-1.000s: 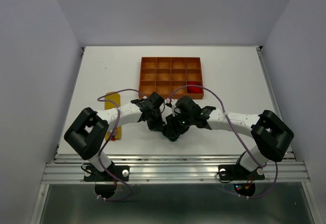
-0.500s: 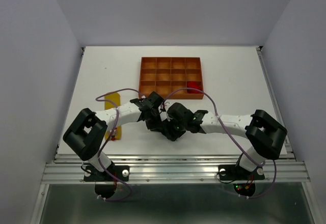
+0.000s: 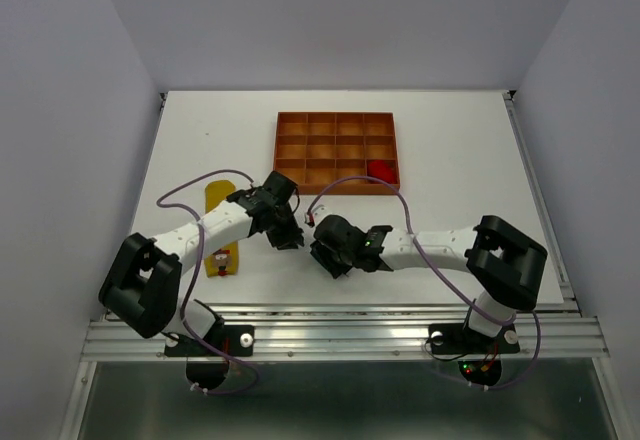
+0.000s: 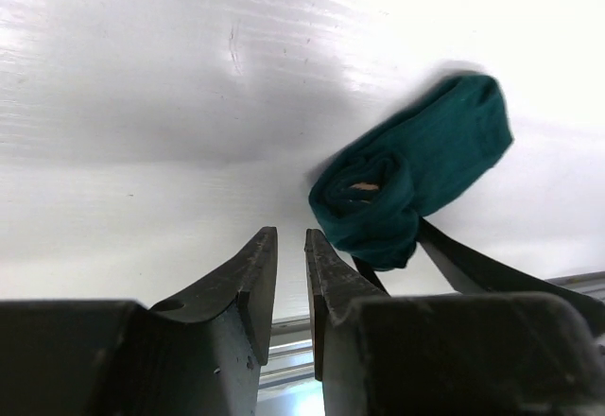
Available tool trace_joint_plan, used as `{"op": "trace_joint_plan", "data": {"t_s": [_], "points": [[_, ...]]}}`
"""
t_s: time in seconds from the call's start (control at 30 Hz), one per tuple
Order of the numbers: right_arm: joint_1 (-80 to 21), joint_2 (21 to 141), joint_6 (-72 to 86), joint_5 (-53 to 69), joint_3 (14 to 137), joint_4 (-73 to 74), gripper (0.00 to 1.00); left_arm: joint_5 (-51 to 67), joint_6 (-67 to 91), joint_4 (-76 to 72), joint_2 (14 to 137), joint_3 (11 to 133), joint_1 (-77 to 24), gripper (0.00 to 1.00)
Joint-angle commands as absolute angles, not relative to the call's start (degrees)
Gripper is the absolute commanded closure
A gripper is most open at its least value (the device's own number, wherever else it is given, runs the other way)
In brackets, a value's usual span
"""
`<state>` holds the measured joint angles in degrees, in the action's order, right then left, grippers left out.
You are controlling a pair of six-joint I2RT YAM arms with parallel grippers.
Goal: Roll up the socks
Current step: Roll the sock at the center of the board.
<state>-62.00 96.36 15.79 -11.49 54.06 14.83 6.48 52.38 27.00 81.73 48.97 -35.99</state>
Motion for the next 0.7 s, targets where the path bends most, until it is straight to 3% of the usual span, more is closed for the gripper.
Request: {"op": "trace_joint_plan", "data": {"t_s": [0.0, 0.1, 0.3, 0.67], "points": [[-62.58, 99.23, 15.99, -14.24, 53.17, 20.57, 0.62, 6.68, 51.42, 27.42, 78.49, 48.08, -35.07, 0.70], [-62.58, 98.88, 16.52, -11.97, 53.61, 20.65, 0.74, 7.03, 51.07, 26.72, 77.43, 47.73, -34.89, 0.70], [-62.58, 96.95, 17.05, -4.85, 55.72, 20.74, 0.80, 8.70, 50.36, 24.79, 76.20, 46.41, -34.89, 0.70], [-51.16, 97.99, 19.60, 23.43, 57.04, 21.09, 0.81, 13.00, 48.43, 21.45, 73.92, 42.98, -34.81, 0.69]]}}
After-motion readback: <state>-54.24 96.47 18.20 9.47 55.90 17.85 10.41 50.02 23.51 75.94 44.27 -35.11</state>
